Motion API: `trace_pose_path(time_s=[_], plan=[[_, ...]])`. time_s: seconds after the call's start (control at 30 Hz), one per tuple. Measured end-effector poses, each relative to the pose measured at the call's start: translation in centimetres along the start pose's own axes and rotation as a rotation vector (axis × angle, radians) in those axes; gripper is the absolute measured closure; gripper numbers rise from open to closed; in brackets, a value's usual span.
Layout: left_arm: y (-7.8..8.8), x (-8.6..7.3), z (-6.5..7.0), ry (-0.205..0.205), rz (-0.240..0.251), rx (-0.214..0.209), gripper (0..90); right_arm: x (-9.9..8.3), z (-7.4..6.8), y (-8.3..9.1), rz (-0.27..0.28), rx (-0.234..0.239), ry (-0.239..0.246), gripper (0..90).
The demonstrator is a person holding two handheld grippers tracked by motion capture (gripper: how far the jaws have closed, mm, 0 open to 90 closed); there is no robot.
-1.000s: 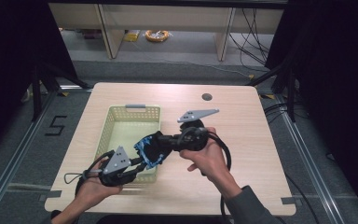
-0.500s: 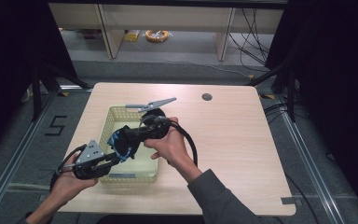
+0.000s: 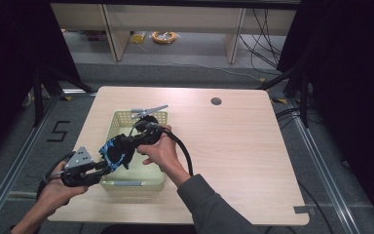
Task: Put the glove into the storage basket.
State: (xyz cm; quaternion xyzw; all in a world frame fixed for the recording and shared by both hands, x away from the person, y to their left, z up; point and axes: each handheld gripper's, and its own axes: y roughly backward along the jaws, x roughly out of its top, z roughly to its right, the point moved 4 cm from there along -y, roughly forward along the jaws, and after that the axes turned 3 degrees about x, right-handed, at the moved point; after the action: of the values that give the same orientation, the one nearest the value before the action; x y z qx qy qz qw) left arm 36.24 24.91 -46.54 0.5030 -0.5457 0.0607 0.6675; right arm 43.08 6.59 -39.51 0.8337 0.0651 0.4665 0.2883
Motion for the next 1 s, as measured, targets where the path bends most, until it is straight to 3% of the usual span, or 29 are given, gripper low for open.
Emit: trace_pose_path(time_s=[0.1, 0.13, 0.2, 0.27, 0.3, 0.37, 0.4, 0.47, 0.5, 0.53, 0.6, 0.7, 0.73, 0.83, 1.0], plan=[[0.5, -0.2, -0.2, 0.011, -0.010, -0.013, 65.5, -0.3, 0.1, -0.4, -0.007, -0.003, -0.013, 87.7], [0.7, -0.3, -0.2, 0.041, -0.003, -0.021, 64.0, -0.4, 0.2, -0.5, -0.003, -0.002, -0.014, 87.7], [1.1, -0.3, -0.3, 0.022, -0.009, -0.026, 62.1, -0.6, 0.5, -0.5, -0.003, -0.003, -0.028, 87.6], [1.3, -0.2, -0.1, 0.041, 0.003, -0.025, 61.0, -0.8, 0.6, -0.6, -0.003, -0.001, -0.034, 87.7], [1.5, -0.2, -0.2, 0.013, -0.014, -0.027, 59.7, -1.1, 0.7, -0.6, -0.003, 0.000, -0.050, 87.7], [2.0, 0.1, -0.2, 0.020, -0.002, -0.024, 59.0, -1.4, 1.0, -0.7, -0.003, -0.001, -0.041, 87.6], [2.3, 0.5, 0.0, 0.048, 0.045, -0.022, 59.0, -1.7, 1.2, -0.8, -0.006, -0.002, -0.051, 87.6], [2.8, 0.7, -0.1, 0.028, 0.033, -0.017, 58.8, -1.8, 1.3, -0.8, -0.006, -0.006, -0.053, 87.6], [2.9, 0.9, 0.2, 0.046, 0.063, -0.020, 58.6, -1.9, 1.1, -0.9, -0.006, 0.002, -0.070, 87.6], [3.2, 1.1, 0.4, 0.029, 0.063, -0.016, 58.5, -1.9, 1.1, -0.9, -0.003, 0.004, -0.065, 87.6], [3.7, 1.3, 0.9, 0.032, 0.078, -0.024, 58.0, -1.9, 1.0, -1.0, -0.001, 0.008, -0.063, 87.6], [4.1, 1.4, 1.7, 0.009, 0.081, -0.028, 55.7, -2.0, 0.5, -1.3, 0.012, 0.019, -0.074, 87.6], [4.2, 1.3, 2.1, 0.025, 0.084, -0.031, 55.7, -2.0, 0.5, -1.3, 0.012, 0.019, -0.074, 87.6], [4.5, 1.0, 3.0, 0.016, 0.092, -0.048, 55.1, -2.4, 0.0, -1.7, 0.021, 0.032, -0.090, 87.6], [4.7, 0.6, 3.4, 0.018, 0.079, -0.046, 53.5, -3.0, -0.3, -2.1, 0.019, 0.043, -0.118, 87.6]])
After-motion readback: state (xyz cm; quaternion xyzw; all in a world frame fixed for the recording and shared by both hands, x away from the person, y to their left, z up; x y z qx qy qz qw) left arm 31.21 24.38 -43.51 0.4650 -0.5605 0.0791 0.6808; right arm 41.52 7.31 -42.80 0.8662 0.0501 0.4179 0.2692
